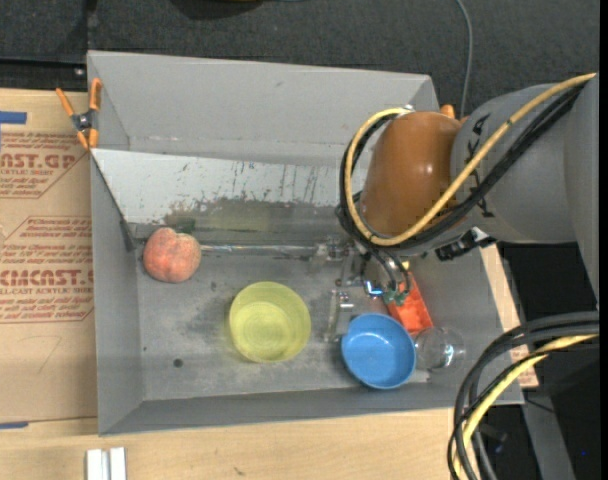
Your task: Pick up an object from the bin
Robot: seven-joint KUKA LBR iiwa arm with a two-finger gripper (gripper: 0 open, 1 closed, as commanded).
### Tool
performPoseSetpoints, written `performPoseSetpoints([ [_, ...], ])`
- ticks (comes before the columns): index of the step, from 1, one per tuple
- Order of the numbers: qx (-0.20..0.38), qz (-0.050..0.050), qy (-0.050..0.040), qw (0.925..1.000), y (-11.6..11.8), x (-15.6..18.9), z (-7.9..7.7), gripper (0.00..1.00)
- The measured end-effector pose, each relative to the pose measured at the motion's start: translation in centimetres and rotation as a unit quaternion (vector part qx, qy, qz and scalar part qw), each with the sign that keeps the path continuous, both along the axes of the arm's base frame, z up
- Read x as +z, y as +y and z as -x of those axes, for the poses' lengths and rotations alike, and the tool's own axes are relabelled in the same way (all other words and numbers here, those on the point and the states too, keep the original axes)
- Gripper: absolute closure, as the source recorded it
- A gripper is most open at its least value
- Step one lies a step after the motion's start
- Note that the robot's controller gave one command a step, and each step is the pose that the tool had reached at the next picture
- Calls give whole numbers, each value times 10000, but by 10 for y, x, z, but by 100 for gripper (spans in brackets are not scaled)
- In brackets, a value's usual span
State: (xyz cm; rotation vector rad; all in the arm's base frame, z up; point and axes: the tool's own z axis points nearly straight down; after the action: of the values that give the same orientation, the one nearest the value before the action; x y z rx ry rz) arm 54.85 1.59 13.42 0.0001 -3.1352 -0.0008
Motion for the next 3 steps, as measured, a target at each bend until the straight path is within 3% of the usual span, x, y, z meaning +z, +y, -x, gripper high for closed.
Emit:
performPoseSetpoints([
  [1,-2,-2,-38,10000,0,4,-2,0],
  [2,462,-11,2,9989,72,-65,20,0],
  [3,265,-8,-44,9996,67,-21,25,0],
])
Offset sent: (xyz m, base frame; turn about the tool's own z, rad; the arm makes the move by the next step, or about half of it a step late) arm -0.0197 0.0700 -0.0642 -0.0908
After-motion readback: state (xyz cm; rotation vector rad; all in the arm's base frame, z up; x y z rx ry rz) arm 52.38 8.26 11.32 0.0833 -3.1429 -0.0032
